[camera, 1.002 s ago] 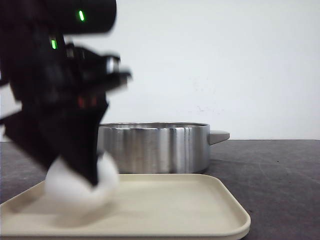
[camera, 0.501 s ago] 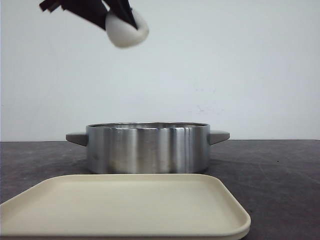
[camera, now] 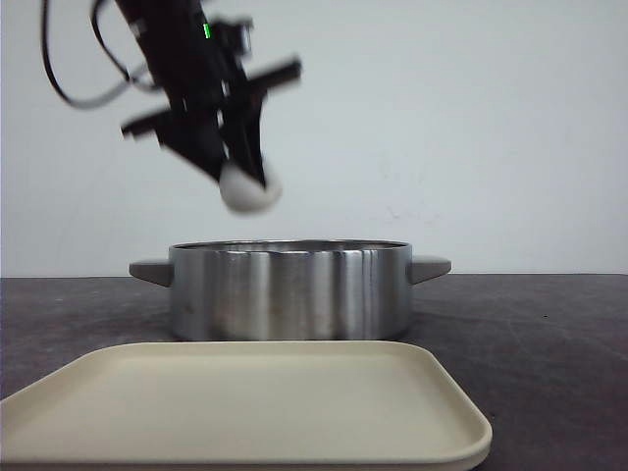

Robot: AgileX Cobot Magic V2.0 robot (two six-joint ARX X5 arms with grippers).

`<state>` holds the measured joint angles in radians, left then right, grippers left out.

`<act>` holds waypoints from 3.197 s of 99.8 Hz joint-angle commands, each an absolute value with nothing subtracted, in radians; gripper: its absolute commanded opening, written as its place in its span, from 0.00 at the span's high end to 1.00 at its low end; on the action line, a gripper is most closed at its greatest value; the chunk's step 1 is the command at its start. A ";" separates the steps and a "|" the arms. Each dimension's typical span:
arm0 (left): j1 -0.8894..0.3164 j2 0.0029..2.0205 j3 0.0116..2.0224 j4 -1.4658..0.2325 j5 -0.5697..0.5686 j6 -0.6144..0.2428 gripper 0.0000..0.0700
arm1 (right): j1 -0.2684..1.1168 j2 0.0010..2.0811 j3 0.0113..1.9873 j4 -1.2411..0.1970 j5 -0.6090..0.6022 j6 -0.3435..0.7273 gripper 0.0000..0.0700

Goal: Steam buns

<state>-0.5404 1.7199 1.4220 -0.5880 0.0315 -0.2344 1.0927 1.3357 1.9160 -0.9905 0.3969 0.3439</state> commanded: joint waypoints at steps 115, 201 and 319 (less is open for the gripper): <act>-0.537 1.554 1.484 -0.616 0.021 -0.228 0.55 | 1.110 1.344 1.880 -1.056 0.638 0.345 0.99; -0.537 0.800 1.203 -0.718 -0.061 -0.095 1.00 | 1.103 1.346 1.334 -0.120 0.315 0.175 0.99; -0.537 0.769 1.188 -0.734 -0.060 -0.097 1.00 | 1.040 1.197 1.308 -0.336 0.344 0.154 0.99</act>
<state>-0.5339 0.7647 1.1759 -0.7444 -0.0563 -0.1036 1.0595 1.2385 1.3148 -0.2913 0.3363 0.1780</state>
